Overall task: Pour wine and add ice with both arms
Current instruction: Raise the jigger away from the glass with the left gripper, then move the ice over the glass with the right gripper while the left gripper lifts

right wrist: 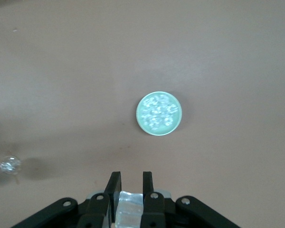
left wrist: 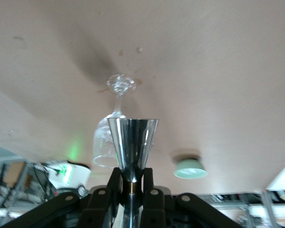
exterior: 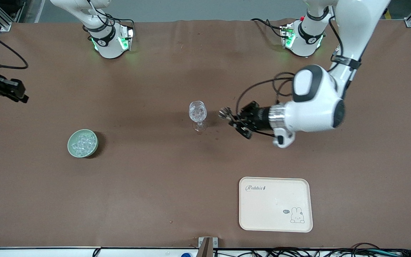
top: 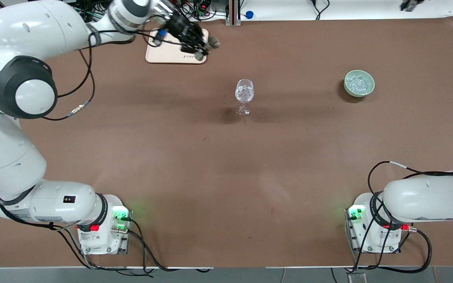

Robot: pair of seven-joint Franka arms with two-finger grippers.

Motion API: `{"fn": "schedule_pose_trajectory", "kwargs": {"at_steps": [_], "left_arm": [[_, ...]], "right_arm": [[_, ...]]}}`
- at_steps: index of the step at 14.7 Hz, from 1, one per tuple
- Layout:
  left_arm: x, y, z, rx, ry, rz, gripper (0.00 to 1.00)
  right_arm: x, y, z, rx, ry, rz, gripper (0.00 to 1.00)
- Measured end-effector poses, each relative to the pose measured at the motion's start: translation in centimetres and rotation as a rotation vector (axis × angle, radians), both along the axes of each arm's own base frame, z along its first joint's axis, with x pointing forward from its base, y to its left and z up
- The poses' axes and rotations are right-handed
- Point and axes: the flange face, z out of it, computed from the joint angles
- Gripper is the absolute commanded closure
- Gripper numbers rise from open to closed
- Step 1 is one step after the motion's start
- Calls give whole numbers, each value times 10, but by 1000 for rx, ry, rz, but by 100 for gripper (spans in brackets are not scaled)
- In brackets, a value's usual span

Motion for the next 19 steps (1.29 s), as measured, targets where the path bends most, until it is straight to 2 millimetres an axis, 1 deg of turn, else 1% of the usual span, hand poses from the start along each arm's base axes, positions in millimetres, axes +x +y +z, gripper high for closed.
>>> {"fn": "schedule_pose_trajectory", "kwargs": {"at_steps": [2,4,6,8,9,11,13,14,17,19], "left_arm": [[22,49,-10,-47,-16,72,100],[44,91,-21,-80,-20,162,100],[67,125,-38,-92,-13,238,100],[88,156,-62,-120,4,317,99],[98,167,-74,-131,6,344,99],[116,178,-99,-159,17,391,99],[132,187,-127,-204,16,463,98],[138,192,-142,-227,7,498,98],[141,201,-187,-286,-33,568,98],[140,207,-207,-334,-37,616,96]], "right_arm": [[-5,52,0,4,-3,-37,99],[-12,109,-2,13,-20,-81,100],[-19,167,-17,29,-24,-125,100],[-23,222,-40,58,-22,-167,100],[-25,248,-53,75,-17,-184,100],[-30,292,-81,105,4,-209,100],[-34,329,-112,111,25,-225,100],[-38,346,-128,100,29,-231,100],[-51,388,-173,59,42,-232,100],[-59,407,-195,48,50,-226,99]]}}
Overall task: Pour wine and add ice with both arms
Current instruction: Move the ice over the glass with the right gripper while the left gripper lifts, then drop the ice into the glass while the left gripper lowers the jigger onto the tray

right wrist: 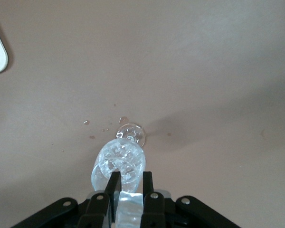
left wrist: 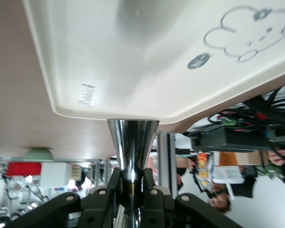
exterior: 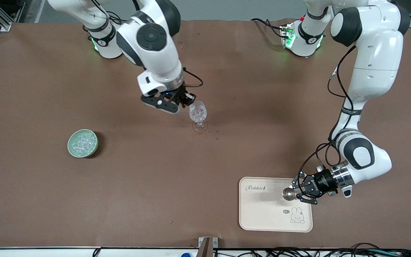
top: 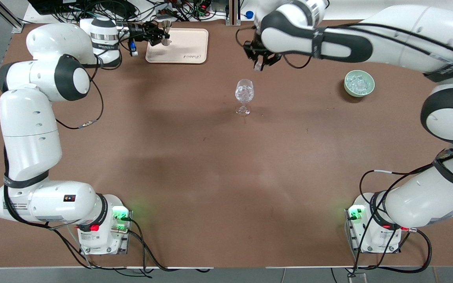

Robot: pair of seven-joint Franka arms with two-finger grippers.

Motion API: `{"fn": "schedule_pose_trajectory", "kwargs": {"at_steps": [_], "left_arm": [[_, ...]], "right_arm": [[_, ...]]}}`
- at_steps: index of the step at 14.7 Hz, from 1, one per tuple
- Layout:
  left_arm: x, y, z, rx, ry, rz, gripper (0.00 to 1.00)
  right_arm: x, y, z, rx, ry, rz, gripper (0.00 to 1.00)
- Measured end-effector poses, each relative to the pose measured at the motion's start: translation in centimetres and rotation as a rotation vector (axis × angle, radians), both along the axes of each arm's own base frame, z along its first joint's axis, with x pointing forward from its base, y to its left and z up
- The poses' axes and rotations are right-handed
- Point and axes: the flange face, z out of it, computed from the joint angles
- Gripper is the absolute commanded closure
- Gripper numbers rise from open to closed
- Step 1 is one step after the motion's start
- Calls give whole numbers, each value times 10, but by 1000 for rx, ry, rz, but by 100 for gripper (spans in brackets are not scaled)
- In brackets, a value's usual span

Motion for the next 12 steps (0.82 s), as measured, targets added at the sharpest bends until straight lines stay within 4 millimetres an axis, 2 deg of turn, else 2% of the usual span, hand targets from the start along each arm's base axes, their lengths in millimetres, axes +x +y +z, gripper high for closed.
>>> {"fn": "schedule_pose_trajectory", "kwargs": {"at_steps": [3,6,7,8,9,10,12], "left_arm": [[-2,4,-22,-46,-15,49,95],[-5,10,-46,-73,-36,92,93],[-6,15,-52,-79,-44,107,89],[-7,20,-58,-86,-48,124,81],[-7,25,-62,-94,-52,140,53],[-7,29,-65,-105,-59,159,1],[-7,33,-67,-123,-70,187,0]], "right_arm": [[-4,15,-20,1,9,10,99],[-5,21,-37,-14,10,8,99],[-5,24,-43,-14,10,10,99],[-6,27,-47,-14,12,13,99],[-7,29,-51,-14,15,16,99],[-9,31,-53,-15,18,17,99],[-10,33,-55,-16,20,18,98]]}}
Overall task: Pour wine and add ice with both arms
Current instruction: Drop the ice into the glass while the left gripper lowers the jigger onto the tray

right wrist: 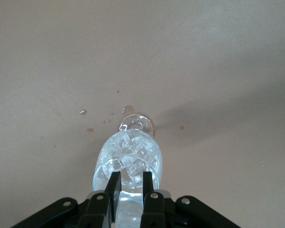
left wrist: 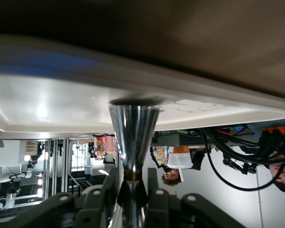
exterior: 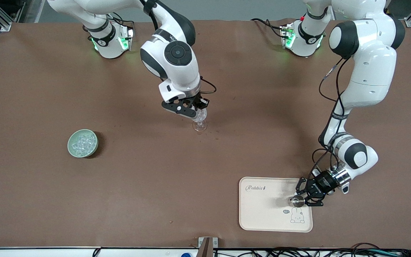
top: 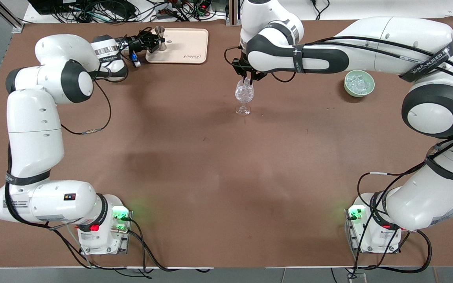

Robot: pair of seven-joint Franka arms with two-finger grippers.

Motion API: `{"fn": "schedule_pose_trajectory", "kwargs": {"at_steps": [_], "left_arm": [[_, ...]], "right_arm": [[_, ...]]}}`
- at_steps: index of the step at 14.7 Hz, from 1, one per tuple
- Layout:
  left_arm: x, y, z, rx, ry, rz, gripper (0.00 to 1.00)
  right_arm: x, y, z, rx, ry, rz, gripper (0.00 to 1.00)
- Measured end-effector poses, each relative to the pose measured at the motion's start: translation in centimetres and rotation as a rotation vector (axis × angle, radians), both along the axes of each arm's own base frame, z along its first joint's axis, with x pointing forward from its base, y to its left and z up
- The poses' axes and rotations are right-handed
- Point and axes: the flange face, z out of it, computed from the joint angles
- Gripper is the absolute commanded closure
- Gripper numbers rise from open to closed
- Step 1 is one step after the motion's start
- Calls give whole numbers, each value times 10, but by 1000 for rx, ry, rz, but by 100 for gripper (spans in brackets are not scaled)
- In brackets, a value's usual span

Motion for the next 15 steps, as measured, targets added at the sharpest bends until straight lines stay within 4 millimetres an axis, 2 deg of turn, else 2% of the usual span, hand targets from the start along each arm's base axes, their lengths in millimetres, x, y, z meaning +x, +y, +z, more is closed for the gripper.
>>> {"fn": "schedule_pose_trajectory", "kwargs": {"at_steps": [4,9,12,15], "left_arm": [[3,3,5,-1,-18,6,0],[-7,33,18,-7,-8,35,0],[-11,41,33,66,-25,-24,0],[-10,47,58,207,-41,-148,0]], "right_arm": [[1,0,-4,-3,3,0,96],[3,1,-9,-3,5,-2,90],[5,2,-6,3,1,-4,81],[6,2,-8,2,4,-5,75]]}}
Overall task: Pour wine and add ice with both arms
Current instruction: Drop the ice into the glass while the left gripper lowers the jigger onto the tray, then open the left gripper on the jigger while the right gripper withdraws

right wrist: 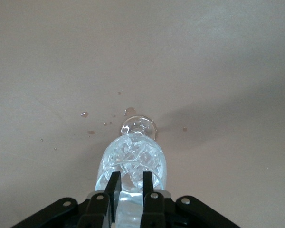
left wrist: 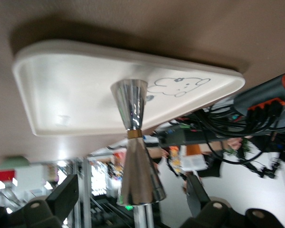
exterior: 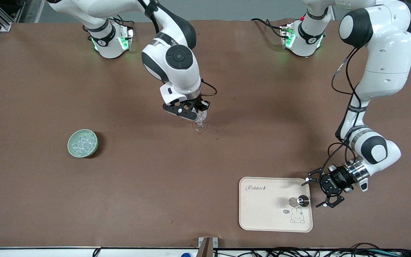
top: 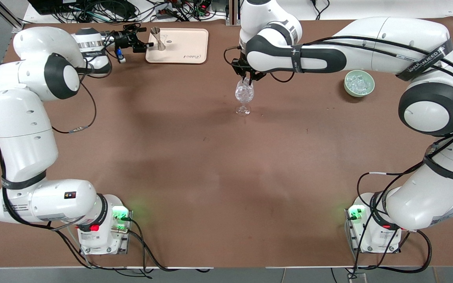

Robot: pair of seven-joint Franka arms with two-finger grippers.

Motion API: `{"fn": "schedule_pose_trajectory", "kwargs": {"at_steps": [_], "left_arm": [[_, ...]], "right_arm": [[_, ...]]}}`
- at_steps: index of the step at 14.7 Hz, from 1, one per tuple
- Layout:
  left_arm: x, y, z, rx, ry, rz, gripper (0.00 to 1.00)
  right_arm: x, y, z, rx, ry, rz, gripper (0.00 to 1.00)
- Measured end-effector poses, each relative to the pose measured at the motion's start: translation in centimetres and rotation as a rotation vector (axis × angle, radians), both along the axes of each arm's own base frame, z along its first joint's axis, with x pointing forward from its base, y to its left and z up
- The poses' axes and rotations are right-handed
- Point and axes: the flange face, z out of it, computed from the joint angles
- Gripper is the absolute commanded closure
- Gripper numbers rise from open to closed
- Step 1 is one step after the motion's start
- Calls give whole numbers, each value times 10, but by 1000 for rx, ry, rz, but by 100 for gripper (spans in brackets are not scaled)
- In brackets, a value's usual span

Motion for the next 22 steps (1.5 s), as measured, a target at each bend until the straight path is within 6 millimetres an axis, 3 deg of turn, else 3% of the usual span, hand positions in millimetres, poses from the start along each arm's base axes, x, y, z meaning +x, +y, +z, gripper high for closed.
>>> {"fn": "schedule_pose_trajectory", "kwargs": {"at_steps": [2,6,9,10,14,16,19,22], "left_arm": [[0,12,23,150,2,-104,0],[6,29,88,576,-68,-399,0],[16,25,135,782,-131,-535,0],[17,22,147,795,-146,-548,0],[18,12,202,873,-216,-576,0],[12,10,246,936,-256,-612,0],[-10,-10,309,1067,-339,-811,0],[-39,-36,355,1155,-456,-1035,1]], "right_arm": [[0,0,-1,0,2,0,67],[2,1,-1,2,2,-2,57],[3,1,1,6,-2,-3,51],[4,1,4,10,-6,-5,45],[17,-2,28,19,-22,-23,0],[30,-10,54,22,-47,-39,0],[52,-53,116,13,-120,-56,0],[70,-140,184,-72,-164,-31,0]]}}
